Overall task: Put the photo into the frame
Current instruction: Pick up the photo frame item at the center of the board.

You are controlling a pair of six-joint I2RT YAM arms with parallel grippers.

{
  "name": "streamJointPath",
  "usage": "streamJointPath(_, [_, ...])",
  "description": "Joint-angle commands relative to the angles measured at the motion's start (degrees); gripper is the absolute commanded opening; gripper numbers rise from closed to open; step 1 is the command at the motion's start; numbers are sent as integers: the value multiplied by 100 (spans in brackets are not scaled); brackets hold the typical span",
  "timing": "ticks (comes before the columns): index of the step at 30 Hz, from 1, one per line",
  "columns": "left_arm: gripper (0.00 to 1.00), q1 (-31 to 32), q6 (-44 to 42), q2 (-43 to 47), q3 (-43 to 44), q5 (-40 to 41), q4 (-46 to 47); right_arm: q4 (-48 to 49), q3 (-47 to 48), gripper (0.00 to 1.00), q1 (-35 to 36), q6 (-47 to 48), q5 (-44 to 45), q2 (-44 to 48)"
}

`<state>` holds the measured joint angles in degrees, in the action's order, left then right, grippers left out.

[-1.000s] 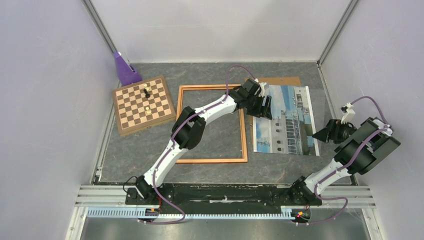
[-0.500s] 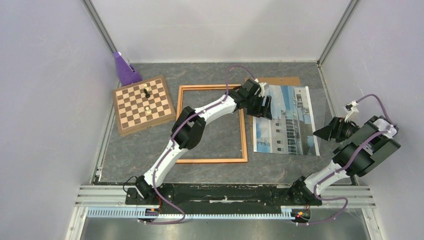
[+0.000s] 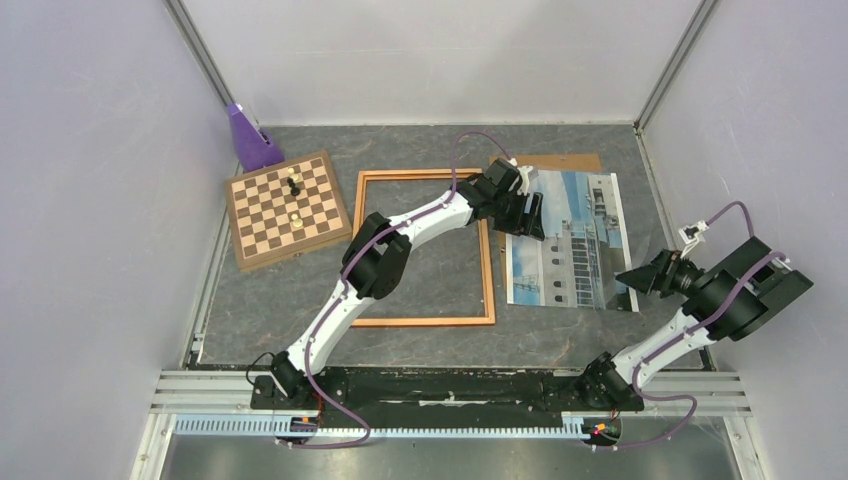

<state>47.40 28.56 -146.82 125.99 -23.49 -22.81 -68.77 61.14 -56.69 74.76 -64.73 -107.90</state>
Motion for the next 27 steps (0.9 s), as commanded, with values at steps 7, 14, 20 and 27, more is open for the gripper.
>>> streamJointPath(7, [79,191,-246,5,-347,17,-454,661,-214,77,-173,-812,-243,20])
streamJointPath(14, [79,185,-279,40,-374,-5,-454,1912,-562,77,-185,-1973,207,735])
streamJointPath(20, [79,191,-307,74,-378,2,-461,1973,-656,77,-176,-1968,87,628])
streamJointPath(27, [79,195,-342,100,-460,62,-450,1938,-682,77,-176,-1928,47,471])
